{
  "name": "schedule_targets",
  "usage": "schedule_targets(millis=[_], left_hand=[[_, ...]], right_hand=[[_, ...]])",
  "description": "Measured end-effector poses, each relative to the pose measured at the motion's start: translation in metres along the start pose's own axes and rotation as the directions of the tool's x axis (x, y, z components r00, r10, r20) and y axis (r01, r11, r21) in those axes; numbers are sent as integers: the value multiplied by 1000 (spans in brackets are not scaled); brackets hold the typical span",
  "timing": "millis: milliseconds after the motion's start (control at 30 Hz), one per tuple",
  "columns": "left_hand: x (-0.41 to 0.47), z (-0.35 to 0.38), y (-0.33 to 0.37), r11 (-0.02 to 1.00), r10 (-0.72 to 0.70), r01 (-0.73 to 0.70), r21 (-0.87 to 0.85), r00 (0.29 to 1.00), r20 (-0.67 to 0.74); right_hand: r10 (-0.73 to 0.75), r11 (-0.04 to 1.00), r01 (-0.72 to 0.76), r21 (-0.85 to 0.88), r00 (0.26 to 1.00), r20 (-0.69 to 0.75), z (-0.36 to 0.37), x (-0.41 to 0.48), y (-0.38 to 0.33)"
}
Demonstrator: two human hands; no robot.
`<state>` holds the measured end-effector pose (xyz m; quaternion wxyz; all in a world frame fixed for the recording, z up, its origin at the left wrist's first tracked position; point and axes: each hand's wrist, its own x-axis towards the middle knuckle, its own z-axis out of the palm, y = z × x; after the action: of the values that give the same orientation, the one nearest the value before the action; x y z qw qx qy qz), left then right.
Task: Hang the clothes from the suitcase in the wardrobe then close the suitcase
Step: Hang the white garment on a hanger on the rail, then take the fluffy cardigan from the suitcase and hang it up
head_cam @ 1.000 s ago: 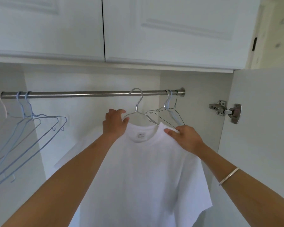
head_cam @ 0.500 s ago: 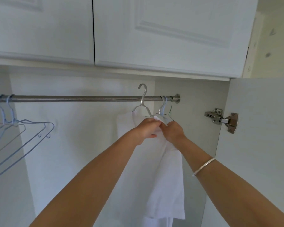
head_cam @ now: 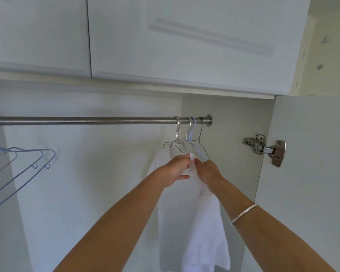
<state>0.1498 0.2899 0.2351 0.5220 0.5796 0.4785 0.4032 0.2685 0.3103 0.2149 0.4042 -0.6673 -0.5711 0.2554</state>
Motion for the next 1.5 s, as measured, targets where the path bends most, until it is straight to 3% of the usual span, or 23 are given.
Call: schedule_targets(millis=[200,300,400,533,667,767,867,967,1133,1300,1500], left_hand=[[11,25,-1,999,-8,6,43,998,62],[13,31,-3,999,-5,1,53,998,68],[16,27,-6,998,-5,5,60,1000,-2],[12,8,-15,998,-32,40,52,989,-145],[-12,-21,-26,992,-53,79,102,971,-234],[-43,-47,-45,976,-83,142,167,945,-317],[-88,-76,-71,949,-146,248,192,891,-430],[-149,-106,-106,896,-235,401,192,793,-562],[-291,-137,-158,781,-390,622,60,560,-731],[-436,-130,-184,727,-453,676,-118,343,-823],[-615,-64,-195,677,-486,647,-351,36,-873]], right_hand=[[77,996,-76,48,997,-11,-13,7,17],[25,998,-26,-53,999,-23,-22,10,24],[-98,985,85,-151,992,-84,-26,5,24],[-381,921,352,-167,904,-193,-24,-12,15],[-366,929,370,-16,924,112,-2,-28,1],[-270,944,325,-55,859,435,35,-42,-3],[-158,970,239,-31,726,669,79,-71,-6],[-148,937,342,-78,588,796,129,-110,-14],[-168,852,523,-11,294,941,216,-217,-38],[-193,714,679,169,-41,980,258,-355,-48],[-177,562,717,412,-383,907,236,-536,-43]])
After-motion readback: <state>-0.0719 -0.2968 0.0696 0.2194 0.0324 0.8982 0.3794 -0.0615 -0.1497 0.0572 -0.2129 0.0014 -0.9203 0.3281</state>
